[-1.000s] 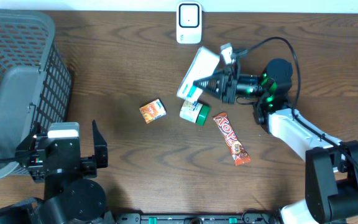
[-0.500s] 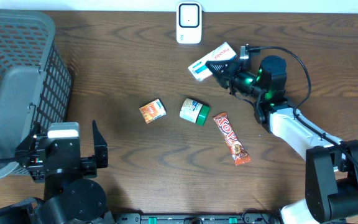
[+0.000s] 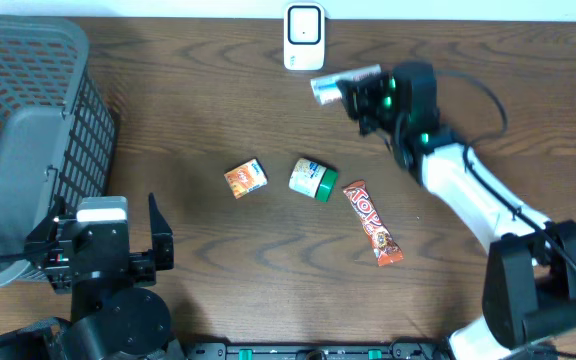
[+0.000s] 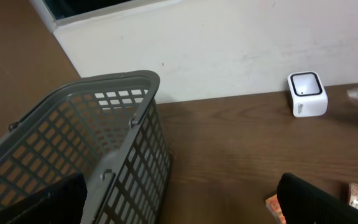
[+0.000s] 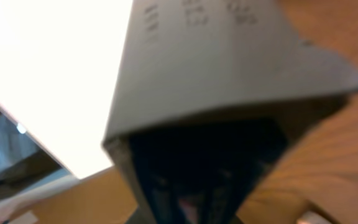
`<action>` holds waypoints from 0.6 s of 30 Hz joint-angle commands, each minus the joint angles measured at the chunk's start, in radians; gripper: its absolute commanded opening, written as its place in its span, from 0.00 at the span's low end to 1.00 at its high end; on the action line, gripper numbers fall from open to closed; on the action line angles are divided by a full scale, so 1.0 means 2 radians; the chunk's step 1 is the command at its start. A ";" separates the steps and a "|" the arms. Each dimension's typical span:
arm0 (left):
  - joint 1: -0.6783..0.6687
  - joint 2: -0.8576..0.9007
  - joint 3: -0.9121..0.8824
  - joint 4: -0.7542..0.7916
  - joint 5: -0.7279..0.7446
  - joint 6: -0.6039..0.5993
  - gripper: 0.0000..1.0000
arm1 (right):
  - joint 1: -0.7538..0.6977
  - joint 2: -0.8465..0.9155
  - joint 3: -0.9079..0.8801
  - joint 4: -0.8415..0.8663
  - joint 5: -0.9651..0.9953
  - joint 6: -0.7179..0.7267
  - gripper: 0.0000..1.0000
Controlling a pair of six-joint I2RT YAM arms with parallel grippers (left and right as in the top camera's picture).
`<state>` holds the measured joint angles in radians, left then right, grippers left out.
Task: Scan the item barcode
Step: 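Hold the Panadol box with the right gripper over the white scanner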
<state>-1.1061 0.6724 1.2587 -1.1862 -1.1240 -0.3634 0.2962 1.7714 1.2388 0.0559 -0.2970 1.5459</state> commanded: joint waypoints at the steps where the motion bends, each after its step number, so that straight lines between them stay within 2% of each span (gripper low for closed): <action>1: 0.002 -0.002 0.001 -0.001 -0.001 -0.004 0.98 | 0.002 0.045 0.091 -0.027 0.019 0.006 0.02; 6: 0.002 -0.002 0.001 -0.001 -0.001 -0.004 0.98 | 0.002 0.142 0.208 -0.035 -0.016 0.056 0.01; 9: 0.002 -0.002 0.001 -0.001 -0.001 -0.004 0.98 | 0.002 0.206 0.284 -0.046 -0.039 0.063 0.02; 15: 0.002 -0.002 0.001 -0.001 -0.001 -0.004 0.98 | 0.003 0.278 0.410 -0.172 -0.038 0.082 0.02; 18: 0.002 -0.002 0.001 -0.001 -0.001 -0.004 0.98 | -0.003 0.286 0.431 -0.184 -0.037 0.084 0.02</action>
<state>-1.1061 0.6724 1.2587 -1.1858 -1.1240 -0.3634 0.2970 2.3535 2.0335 -0.3134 -0.3637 1.6871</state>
